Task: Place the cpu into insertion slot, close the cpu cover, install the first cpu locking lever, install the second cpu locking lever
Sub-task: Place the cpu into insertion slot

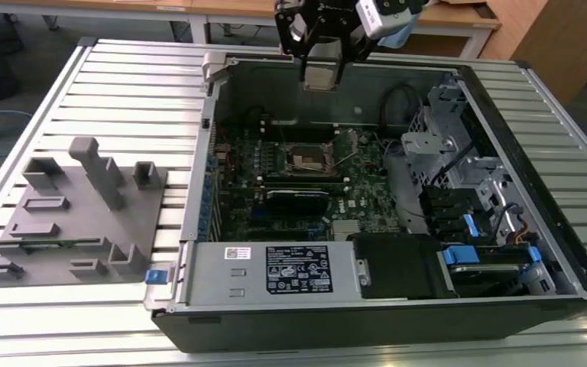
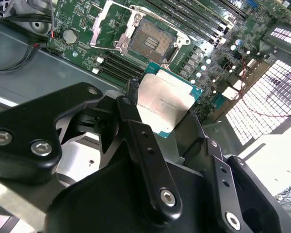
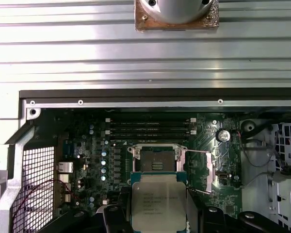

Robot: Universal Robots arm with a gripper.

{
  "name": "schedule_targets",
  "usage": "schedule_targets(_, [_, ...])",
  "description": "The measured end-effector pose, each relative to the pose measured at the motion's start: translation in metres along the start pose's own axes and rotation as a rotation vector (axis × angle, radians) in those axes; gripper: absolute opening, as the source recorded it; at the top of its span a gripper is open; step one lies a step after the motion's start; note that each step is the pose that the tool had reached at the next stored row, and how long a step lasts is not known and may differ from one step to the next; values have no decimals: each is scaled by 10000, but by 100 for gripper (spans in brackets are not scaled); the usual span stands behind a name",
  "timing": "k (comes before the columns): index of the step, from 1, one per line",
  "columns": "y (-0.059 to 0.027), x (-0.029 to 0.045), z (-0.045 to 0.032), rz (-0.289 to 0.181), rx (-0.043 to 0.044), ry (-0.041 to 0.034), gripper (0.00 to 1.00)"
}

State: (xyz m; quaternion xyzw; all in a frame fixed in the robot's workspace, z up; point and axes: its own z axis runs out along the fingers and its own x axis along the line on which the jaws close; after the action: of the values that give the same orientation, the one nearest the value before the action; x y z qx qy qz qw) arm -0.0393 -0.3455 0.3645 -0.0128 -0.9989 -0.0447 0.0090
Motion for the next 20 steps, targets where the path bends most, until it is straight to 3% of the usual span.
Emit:
schedule_targets(15, [-3,0,26,0,3,1,54])
schedule_targets(20, [-9,-2,90,-1,4,-5,54])
